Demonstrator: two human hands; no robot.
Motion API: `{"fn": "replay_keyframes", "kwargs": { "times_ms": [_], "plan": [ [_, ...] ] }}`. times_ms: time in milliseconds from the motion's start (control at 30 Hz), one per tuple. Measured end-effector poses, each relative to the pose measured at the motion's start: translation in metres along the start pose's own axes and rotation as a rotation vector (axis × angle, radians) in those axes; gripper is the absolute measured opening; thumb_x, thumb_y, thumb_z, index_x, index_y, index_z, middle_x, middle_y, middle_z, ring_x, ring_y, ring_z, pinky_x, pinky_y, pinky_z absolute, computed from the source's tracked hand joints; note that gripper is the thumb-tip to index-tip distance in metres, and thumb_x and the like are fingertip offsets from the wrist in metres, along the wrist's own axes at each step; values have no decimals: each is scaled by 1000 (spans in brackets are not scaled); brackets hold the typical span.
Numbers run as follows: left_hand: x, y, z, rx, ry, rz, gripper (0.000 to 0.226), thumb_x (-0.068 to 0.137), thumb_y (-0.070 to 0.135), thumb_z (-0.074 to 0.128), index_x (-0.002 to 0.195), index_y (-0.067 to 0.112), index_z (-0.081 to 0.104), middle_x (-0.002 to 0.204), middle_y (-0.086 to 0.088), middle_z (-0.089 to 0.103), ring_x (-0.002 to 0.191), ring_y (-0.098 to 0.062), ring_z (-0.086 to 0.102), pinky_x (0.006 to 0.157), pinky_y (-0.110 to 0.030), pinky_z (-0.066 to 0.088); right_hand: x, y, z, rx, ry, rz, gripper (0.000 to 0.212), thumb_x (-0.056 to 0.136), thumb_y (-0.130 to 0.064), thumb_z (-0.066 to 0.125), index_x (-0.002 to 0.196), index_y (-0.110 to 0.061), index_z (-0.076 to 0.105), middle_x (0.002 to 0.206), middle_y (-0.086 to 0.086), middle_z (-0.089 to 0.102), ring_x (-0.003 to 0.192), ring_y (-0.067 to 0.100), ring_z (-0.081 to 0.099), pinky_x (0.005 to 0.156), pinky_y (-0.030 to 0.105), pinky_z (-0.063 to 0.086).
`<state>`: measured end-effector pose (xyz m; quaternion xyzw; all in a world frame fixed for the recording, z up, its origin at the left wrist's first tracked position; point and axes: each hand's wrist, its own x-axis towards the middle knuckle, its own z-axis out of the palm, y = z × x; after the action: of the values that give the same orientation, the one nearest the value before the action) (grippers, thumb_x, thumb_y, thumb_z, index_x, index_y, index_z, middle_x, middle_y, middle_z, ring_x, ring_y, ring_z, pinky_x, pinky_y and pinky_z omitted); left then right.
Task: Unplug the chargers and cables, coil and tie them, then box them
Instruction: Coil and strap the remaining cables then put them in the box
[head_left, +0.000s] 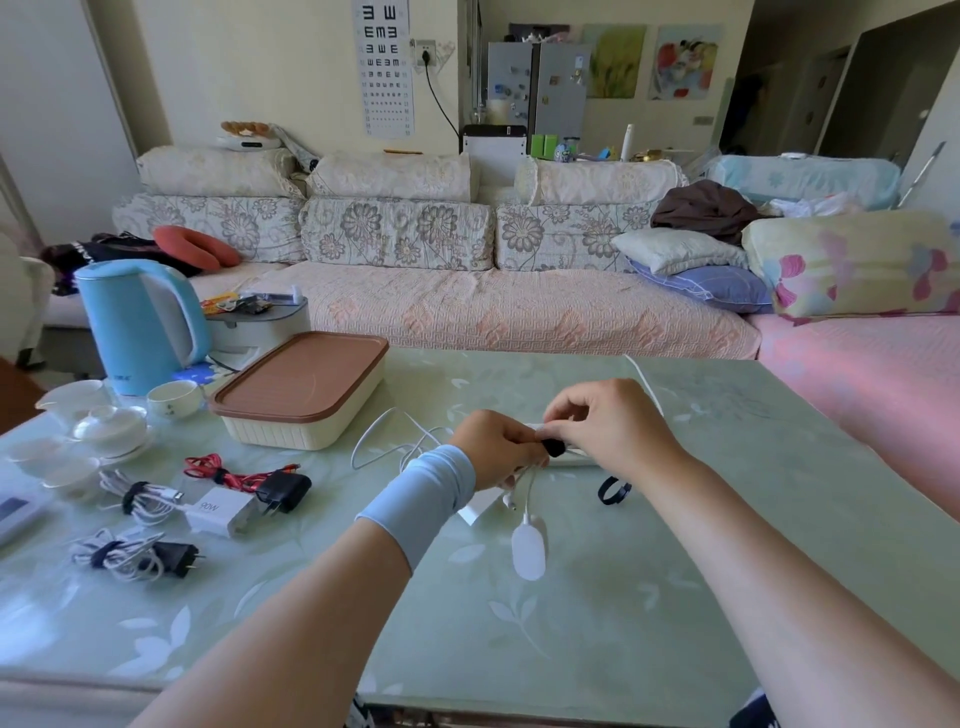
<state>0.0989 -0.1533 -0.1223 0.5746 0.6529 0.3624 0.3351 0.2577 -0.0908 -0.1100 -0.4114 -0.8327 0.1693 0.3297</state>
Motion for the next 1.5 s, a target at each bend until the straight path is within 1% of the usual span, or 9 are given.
{"fn": "replay_keyframes", "kwargs": {
  "times_ms": [233,333,600,700,800,1000,1100,1233,1500],
  "plan": [
    [-11,-9,-22,-4,134,-34,14,83,14,67,73,18,75,53,2,51,43,-13,47,48,-16,43,1,-26,11,-124,-148,-81,34,89,-36,63,63,-13,63,58,3,59,60,22,53,59,31,42],
    [-18,-16,-33,63,140,-10,13,85,16,67,74,17,75,52,1,48,41,-11,51,53,-21,46,-1,-40,15,-202,-278,-102,15,83,-34,67,93,-26,76,88,2,73,88,22,63,80,32,49],
    [-42,-35,-62,281,221,21,14,81,30,68,71,27,76,54,0,54,46,-14,47,48,-19,41,-1,-71,47,-187,-288,-140,13,83,-33,71,95,-33,76,89,-2,71,88,21,61,74,31,44],
    [-49,-40,-70,381,254,-38,19,77,34,70,67,17,73,57,-1,59,51,-17,47,52,-27,48,1,-84,63,-398,-300,-297,15,90,-33,61,98,-30,74,91,0,70,91,24,60,84,33,40],
    [-57,-48,-85,355,296,-130,32,71,35,74,57,12,57,61,-7,69,52,-20,57,59,-33,55,4,-96,76,-464,-335,-340,19,91,-36,57,98,-27,73,92,3,69,93,27,59,76,32,34],
    [-73,-87,-110,160,37,-187,51,66,39,82,108,23,57,101,2,70,88,-14,63,91,-33,52,5,-115,95,-312,-367,-306,15,90,-35,61,88,-26,73,85,4,68,78,24,48,64,30,31],
    [-79,-104,-118,95,4,-189,43,68,33,83,104,27,61,90,3,71,81,-12,63,83,-28,53,5,-120,106,-322,-365,-281,15,91,-33,60,86,-23,69,77,1,60,78,25,50,63,31,33],
    [-82,-120,-137,113,46,-149,13,79,27,70,87,22,62,74,3,72,73,-16,67,79,-32,54,6,-126,122,-255,-336,-180,17,92,-37,60,99,-26,71,96,1,70,92,27,59,70,30,41],
    [-97,-150,-163,549,4,-182,26,86,27,67,109,33,57,86,7,65,77,-15,60,74,-26,49,-3,-136,174,-248,-559,-58,20,88,-40,63,84,-21,67,82,0,64,80,24,60,57,27,38]
  ]
}}
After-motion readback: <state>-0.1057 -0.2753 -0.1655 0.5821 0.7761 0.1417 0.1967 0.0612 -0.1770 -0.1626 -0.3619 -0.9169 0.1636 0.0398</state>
